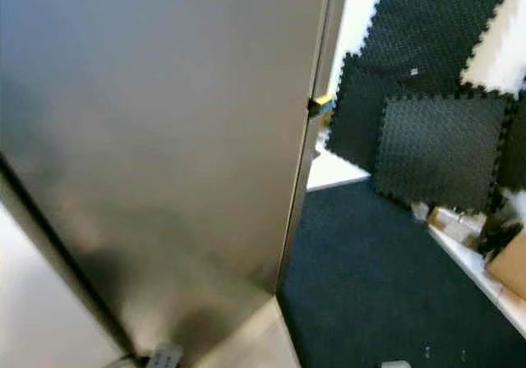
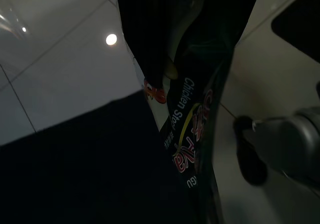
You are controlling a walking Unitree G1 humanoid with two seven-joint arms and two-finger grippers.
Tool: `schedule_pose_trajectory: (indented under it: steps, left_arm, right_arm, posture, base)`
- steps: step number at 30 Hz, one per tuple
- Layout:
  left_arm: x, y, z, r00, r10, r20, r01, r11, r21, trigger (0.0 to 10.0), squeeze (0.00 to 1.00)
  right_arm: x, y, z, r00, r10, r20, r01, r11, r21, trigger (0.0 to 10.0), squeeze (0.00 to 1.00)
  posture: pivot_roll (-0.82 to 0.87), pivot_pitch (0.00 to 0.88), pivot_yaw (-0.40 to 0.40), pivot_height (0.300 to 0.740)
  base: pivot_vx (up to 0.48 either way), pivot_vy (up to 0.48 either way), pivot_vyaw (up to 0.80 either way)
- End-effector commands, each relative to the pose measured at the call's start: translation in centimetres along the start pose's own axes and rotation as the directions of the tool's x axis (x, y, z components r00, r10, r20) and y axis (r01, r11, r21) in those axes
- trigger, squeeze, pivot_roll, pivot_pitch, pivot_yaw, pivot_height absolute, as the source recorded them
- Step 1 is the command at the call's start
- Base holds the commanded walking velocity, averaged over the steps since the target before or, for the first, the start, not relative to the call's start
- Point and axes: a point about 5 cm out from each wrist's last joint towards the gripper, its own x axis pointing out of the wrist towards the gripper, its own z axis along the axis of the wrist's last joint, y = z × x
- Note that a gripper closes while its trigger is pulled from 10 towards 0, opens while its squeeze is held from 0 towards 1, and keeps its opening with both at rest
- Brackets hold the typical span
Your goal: Restocking fridge
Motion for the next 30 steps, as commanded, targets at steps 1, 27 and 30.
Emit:
schedule_pose_trajectory:
  steps: [1,27,30]
  left_arm:
    - [-0.23,-0.23,-1.57,0.998,-0.003,-0.061,0.002,1.000,-0.005,10.0,0.00]
    - [-0.22,-0.40,-1.71,0.998,-0.012,-0.068,0.012,1.000,-0.013,10.0,0.00]
    - [-0.22,-0.38,-1.69,0.998,-0.012,-0.068,0.011,1.000,-0.013,10.0,0.00]
  right_arm:
    - [-0.03,-0.35,0.17,1.000,-0.008,0.010,0.008,1.000,0.006,10.0,0.00]
    - [-0.03,-0.25,0.12,1.000,0.001,0.012,-0.001,1.000,0.002,10.0,0.00]
    - [-0.03,-0.24,0.11,1.000,0.001,0.011,-0.001,1.000,0.002,10.0,0.00]
  posture:
    - [0.06,0.000,-0.056,0.740]
    - [0.06,0.000,-0.057,0.740]
    - [0.06,0.000,-0.057,0.740]
  base:
    - [0.000,0.000,0.00]
    - [0.000,-0.402,0.00]
    - [0.000,-0.442,0.00]
